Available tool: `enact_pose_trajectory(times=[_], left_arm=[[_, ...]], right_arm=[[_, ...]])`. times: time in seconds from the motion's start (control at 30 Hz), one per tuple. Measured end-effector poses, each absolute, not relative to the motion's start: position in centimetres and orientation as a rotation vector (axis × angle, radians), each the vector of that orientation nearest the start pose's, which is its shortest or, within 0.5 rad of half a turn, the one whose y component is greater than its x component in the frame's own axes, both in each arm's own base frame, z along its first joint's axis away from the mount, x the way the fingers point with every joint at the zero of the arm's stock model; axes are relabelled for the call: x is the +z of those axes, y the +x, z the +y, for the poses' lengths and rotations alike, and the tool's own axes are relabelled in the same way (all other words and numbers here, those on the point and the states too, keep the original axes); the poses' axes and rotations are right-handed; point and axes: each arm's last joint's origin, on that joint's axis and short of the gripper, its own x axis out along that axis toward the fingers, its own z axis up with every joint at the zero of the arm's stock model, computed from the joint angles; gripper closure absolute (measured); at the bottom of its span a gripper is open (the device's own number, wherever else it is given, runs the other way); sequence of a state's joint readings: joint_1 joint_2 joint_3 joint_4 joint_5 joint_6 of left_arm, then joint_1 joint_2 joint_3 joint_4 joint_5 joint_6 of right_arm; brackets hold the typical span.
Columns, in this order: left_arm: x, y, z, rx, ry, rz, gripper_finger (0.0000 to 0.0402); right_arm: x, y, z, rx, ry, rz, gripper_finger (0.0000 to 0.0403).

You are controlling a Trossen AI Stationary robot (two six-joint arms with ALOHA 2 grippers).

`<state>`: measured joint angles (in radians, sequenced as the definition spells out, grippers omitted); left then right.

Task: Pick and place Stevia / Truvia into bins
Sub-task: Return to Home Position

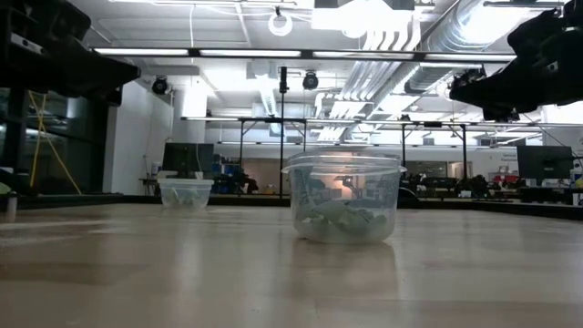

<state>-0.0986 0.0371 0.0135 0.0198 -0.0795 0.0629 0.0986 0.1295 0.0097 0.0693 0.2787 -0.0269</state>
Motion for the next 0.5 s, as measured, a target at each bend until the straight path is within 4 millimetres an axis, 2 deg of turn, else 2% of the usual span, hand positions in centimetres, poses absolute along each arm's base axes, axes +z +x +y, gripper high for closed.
enact_pose_trajectory(times=[0.27,0.5], left_arm=[[16.71,9.89,-0.75,-0.019,0.063,0.003,0.0337],[16.71,9.89,-0.75,-0.02,0.063,0.003,0.034]], right_arm=[[16.28,10.44,0.23,-0.179,-0.037,0.054,0.0402],[16.26,10.44,0.23,-0.179,-0.037,0.056,0.04]])
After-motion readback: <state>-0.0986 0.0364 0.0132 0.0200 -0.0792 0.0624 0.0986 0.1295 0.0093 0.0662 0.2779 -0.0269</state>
